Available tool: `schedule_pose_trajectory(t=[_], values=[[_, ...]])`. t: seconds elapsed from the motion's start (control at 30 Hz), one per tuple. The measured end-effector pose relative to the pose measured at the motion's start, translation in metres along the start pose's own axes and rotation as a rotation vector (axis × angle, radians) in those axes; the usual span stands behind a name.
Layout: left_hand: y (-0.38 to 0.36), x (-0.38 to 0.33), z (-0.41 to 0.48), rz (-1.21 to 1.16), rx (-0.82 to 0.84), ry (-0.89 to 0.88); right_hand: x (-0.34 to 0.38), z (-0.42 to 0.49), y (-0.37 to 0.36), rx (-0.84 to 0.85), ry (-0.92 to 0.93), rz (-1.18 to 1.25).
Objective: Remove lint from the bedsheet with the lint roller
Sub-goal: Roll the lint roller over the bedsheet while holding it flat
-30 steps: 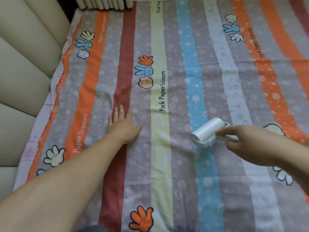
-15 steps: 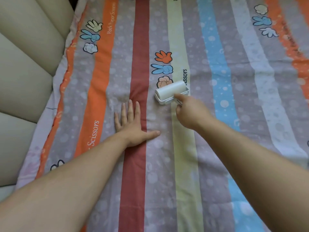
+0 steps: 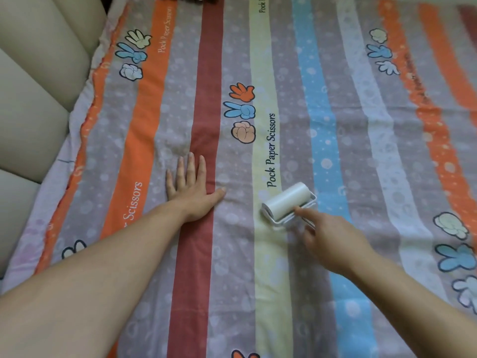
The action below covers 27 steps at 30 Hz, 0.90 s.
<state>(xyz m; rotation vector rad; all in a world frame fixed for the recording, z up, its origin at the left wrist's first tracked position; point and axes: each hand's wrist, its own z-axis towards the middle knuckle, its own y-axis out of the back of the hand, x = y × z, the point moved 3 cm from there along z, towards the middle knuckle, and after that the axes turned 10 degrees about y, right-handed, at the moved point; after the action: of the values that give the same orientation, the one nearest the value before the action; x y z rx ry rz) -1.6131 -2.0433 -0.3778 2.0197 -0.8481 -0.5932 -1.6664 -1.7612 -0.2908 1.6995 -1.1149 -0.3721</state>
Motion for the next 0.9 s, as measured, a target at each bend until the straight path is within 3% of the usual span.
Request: schedule_pose_trajectory(t=[0.33,0.5,0.67,0.77,0.9], values=[[0.016,0.028,-0.013,0.077,-0.160,0.030,-0.022,-0.067,0.052,0.233,-0.106,-0.022],[0.021,0.055,-0.011,0.053,-0.147,0.139,0.030,-0.024,0.072,0.043,-0.051,0.088],[0.012,0.064,-0.002,0.005,-0.123,0.120,0.104,0.069,0.049,-0.158,0.093,0.181],[0.007,0.067,0.002,-0.026,-0.103,0.096,0.130,0.123,0.039,-0.206,0.116,0.213],[0.005,0.070,0.007,-0.044,-0.056,0.076,0.142,0.158,0.031,-0.145,0.107,0.177]])
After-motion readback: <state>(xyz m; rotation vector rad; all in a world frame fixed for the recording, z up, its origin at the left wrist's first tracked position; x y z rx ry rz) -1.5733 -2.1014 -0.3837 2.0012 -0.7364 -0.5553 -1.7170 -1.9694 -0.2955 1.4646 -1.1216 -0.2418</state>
